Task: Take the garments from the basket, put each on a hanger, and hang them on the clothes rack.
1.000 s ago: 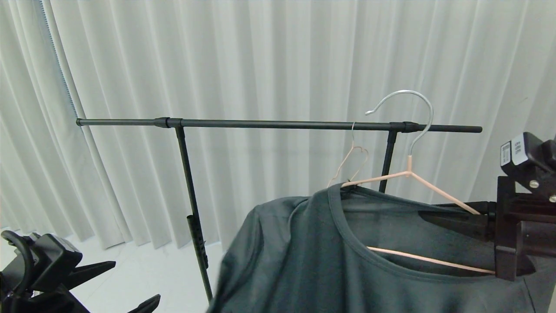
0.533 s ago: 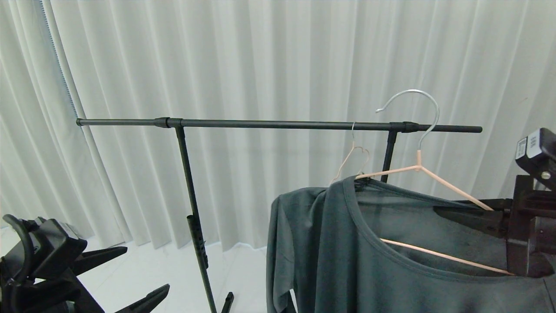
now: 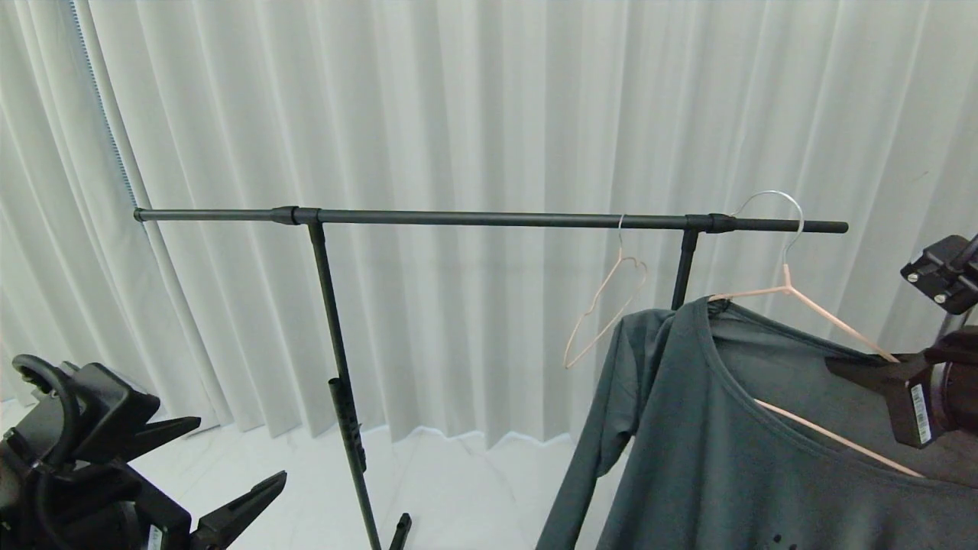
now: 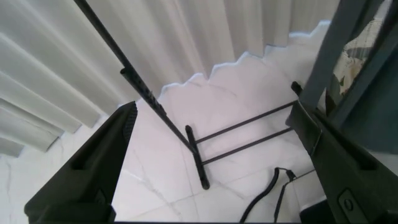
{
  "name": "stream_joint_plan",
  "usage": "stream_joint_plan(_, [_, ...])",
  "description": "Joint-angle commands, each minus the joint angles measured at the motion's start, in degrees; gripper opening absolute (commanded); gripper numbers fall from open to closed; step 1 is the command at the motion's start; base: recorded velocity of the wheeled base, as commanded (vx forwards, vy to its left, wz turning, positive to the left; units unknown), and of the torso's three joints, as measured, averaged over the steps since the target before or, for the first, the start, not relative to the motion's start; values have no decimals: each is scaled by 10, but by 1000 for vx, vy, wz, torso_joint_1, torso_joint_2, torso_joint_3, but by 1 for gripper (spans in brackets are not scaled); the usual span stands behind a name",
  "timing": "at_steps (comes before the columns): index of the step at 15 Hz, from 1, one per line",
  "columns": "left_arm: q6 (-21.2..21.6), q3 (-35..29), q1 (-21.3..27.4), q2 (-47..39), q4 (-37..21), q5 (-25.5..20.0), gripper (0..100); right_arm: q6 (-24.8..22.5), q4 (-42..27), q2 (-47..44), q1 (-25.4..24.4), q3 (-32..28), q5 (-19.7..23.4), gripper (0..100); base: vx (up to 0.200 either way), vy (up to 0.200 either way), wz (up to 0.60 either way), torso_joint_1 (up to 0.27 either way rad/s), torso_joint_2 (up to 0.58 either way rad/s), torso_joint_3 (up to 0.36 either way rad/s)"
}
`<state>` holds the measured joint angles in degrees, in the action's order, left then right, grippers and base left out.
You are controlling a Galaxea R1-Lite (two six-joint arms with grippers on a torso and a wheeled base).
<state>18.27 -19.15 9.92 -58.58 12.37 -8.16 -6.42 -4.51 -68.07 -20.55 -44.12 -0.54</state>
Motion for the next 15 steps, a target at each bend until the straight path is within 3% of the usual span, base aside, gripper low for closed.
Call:
stream_joint_plan(1, [0, -1, 0, -7, 0, 0, 100, 0, -4, -4, 17, 1, -5, 0, 0, 0, 0, 0, 0, 0])
stream_joint_plan(5, [0, -4, -1, -6, 0, 2, 100, 20, 12, -22, 12, -7, -5, 0, 0, 0, 0, 0, 0, 0])
stream_joint_plan(8, [0, -7, 0, -12, 0, 53, 100, 23, 12, -22, -10, -5, -5, 0, 0, 0, 0, 0, 0, 0])
stream_joint_plan(15, [0, -7, 1, -16, 0, 63, 100, 26, 12, -22, -17, -5, -5, 0, 0, 200, 0, 4, 3, 2])
